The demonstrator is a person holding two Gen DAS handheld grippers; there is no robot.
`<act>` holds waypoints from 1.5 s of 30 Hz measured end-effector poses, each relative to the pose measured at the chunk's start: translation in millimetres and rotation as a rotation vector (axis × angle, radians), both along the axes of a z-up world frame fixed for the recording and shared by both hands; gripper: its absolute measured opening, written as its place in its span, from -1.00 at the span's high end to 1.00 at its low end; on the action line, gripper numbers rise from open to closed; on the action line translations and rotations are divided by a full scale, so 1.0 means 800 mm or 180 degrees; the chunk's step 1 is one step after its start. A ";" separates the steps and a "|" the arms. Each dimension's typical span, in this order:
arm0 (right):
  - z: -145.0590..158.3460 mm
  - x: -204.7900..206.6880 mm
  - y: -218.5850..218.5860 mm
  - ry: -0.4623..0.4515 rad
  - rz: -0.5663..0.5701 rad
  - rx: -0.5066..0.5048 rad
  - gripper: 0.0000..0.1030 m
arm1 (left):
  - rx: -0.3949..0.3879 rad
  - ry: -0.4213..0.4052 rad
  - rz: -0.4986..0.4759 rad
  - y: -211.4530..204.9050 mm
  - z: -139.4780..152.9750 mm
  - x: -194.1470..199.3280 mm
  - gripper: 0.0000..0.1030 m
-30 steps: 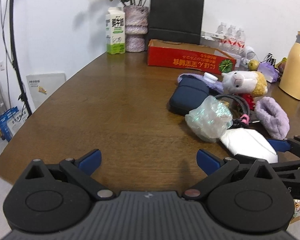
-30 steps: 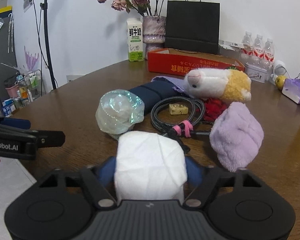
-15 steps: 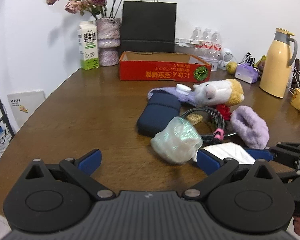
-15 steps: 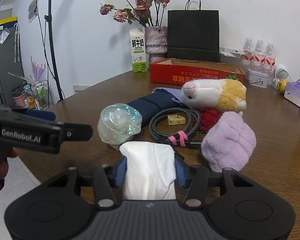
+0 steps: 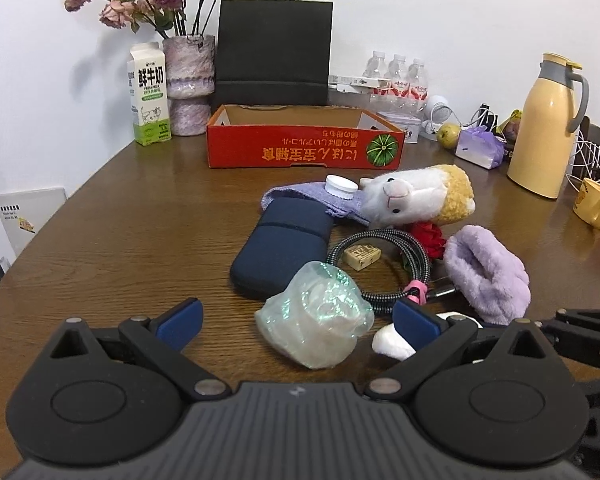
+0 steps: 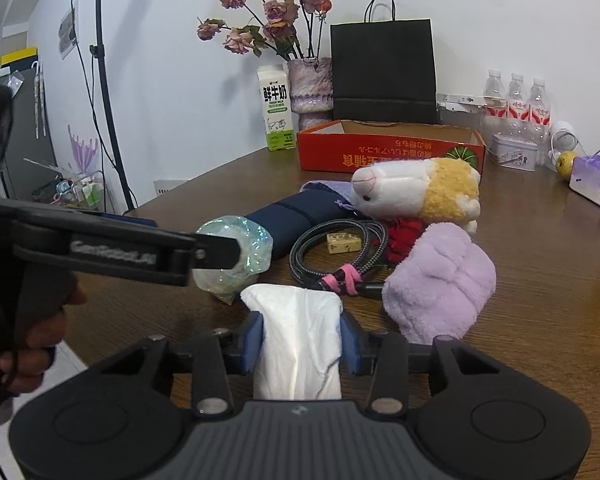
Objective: Organize objects
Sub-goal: 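Grasp the clear plastic bag with the left gripper while right holds cloth, then carry the white cloth and plastic bag with both grippers to the red box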
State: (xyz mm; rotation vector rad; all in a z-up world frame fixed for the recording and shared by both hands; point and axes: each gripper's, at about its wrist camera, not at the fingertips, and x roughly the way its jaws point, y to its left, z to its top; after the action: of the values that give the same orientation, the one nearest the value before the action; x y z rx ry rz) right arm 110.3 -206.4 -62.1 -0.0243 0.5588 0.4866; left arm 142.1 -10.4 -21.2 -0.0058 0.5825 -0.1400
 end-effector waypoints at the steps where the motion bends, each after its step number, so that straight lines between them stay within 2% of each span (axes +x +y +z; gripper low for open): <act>1: -0.001 0.000 -0.001 -0.0001 0.0003 0.0007 0.23 | -0.0032 0.0003 0.0012 -0.001 -0.002 0.003 -1.00; 6: -0.001 -0.001 -0.001 -0.0012 0.0029 0.0018 0.23 | -0.0217 0.0093 0.0018 0.001 -0.009 0.014 -0.82; 14: -0.002 0.000 -0.003 -0.0022 0.0056 0.0020 0.22 | -0.0263 0.0189 0.0060 -0.001 -0.017 0.020 -0.04; 16: -0.002 0.000 -0.003 -0.0025 0.0061 0.0016 0.22 | -0.0314 0.0180 0.0051 0.000 -0.015 0.018 0.09; 29: 0.007 -0.011 -0.001 -0.0094 0.0046 0.0027 0.23 | -0.0278 0.0055 0.0143 0.008 0.004 -0.004 0.15; 45: 0.044 -0.024 0.000 -0.0394 -0.0021 0.0017 0.23 | -0.0220 -0.0252 0.0220 0.016 0.047 -0.028 0.14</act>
State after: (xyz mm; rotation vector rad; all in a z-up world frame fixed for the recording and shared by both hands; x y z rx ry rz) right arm 90.7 -206.7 -26.6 -0.0472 0.4361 0.4769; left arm 119.5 2.6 16.4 -0.0869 0.4976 -0.0926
